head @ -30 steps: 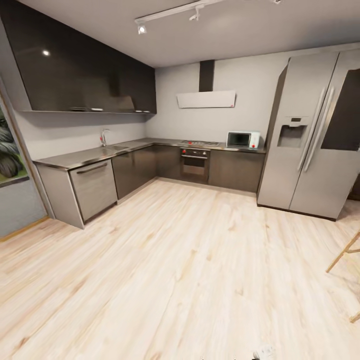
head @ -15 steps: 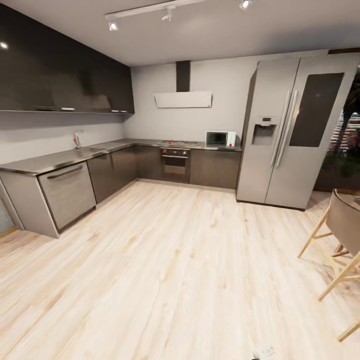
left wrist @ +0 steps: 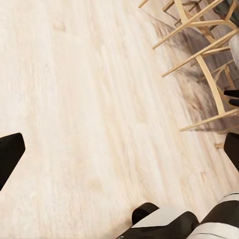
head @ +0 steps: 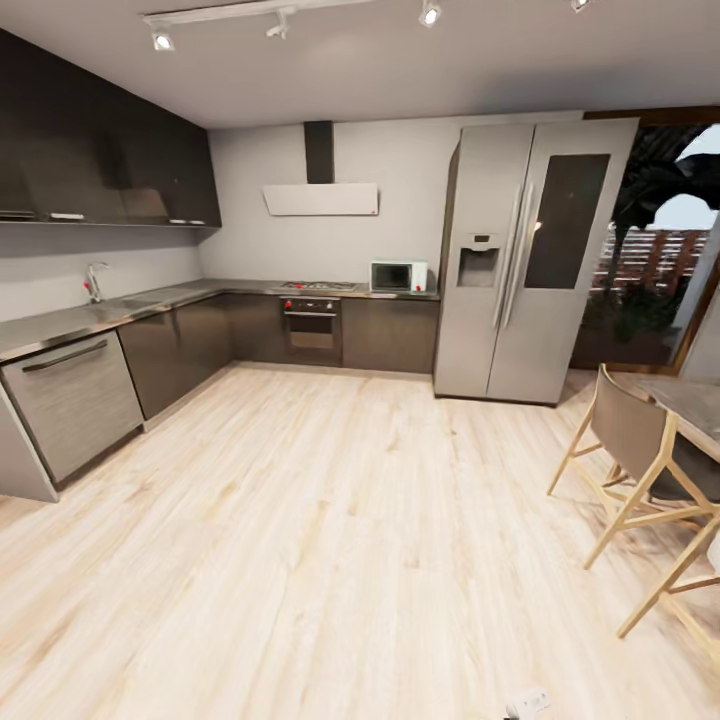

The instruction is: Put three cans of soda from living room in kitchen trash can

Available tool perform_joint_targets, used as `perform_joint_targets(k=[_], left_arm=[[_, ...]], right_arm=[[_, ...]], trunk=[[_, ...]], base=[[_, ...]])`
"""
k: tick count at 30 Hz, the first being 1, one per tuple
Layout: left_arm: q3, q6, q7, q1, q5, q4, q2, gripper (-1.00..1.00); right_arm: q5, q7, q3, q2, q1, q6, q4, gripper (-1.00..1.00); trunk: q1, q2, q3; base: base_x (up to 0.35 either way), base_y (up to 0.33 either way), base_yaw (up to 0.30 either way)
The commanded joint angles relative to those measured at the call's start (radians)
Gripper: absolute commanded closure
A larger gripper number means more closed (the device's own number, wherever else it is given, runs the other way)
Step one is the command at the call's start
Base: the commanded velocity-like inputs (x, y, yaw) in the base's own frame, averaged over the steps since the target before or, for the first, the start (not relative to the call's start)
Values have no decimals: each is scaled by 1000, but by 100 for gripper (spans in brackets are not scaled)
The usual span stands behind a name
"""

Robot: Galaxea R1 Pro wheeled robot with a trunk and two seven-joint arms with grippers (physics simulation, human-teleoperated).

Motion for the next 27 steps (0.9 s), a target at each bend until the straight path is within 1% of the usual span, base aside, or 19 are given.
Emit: perform_joint_targets(k=[1, 27], left_arm=[[0, 0, 0, 0, 0, 0, 0, -100], [0, 0, 0, 0, 0, 0, 0, -100]], right_arm=[[0, 0, 0, 0, 0, 0, 0, -100], [0, 0, 0, 0, 0, 0, 0, -100]], trunk=[[0, 0, 0], [0, 0, 0]], base=[[0, 0, -267], [0, 0, -267]])
